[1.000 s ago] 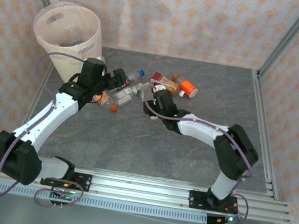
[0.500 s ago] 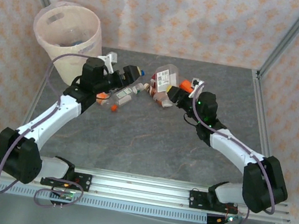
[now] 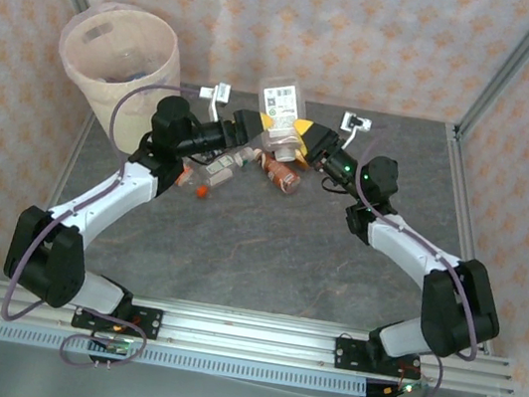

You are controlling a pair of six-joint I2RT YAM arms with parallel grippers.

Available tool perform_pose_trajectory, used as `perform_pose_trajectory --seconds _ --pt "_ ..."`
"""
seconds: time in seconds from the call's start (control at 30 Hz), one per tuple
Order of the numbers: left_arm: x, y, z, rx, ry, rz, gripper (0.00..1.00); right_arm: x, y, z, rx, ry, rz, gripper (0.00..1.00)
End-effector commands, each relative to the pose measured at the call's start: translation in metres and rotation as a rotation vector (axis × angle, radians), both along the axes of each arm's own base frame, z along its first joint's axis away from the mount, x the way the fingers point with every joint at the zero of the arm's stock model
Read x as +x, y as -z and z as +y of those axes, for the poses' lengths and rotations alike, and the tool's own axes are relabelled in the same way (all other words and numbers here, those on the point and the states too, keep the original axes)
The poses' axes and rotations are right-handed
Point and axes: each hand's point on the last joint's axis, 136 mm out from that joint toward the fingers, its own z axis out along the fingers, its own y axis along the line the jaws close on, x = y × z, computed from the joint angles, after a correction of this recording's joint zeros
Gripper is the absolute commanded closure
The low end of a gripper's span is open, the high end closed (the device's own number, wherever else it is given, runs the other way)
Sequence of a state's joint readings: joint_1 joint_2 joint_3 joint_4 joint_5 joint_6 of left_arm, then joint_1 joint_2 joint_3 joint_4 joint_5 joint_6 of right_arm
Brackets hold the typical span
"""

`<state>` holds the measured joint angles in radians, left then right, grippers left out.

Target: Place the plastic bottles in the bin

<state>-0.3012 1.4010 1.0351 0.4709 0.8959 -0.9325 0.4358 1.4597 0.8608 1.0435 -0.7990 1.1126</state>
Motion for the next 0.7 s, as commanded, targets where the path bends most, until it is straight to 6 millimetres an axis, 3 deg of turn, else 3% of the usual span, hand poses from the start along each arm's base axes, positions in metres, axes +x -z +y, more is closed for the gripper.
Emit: perform_pose_trajectory --seconds 0.0,0.1,0.33,0.53,0.67 --pt "-0.014 -0.051 -0.007 -0.068 0.088 -0.151 0.00 -0.020 -0.032 0.005 0.071 -0.110 -0.075 0.66" --pt "-0.011 -0.056 -0.010 -0.075 0.103 -0.163 0.04 -0.024 -0.034 0.009 0.066 -0.138 -0.082 0.66" --pt "-0.003 -0.068 -0.014 -0.154 0.133 -0.170 0.26 -0.027 -0.037 0.010 0.097 -0.172 -0.083 0.66" --pt "0.000 -0.063 -0.015 -0.150 0.129 -0.163 0.44 -0.025 -0.032 0.013 0.110 -0.190 -0.067 0.66" --pt "0.001 -0.052 -0.013 -0.091 0.093 -0.147 0.52 -0.025 -0.028 0.012 0.079 -0.168 -0.066 0.61"
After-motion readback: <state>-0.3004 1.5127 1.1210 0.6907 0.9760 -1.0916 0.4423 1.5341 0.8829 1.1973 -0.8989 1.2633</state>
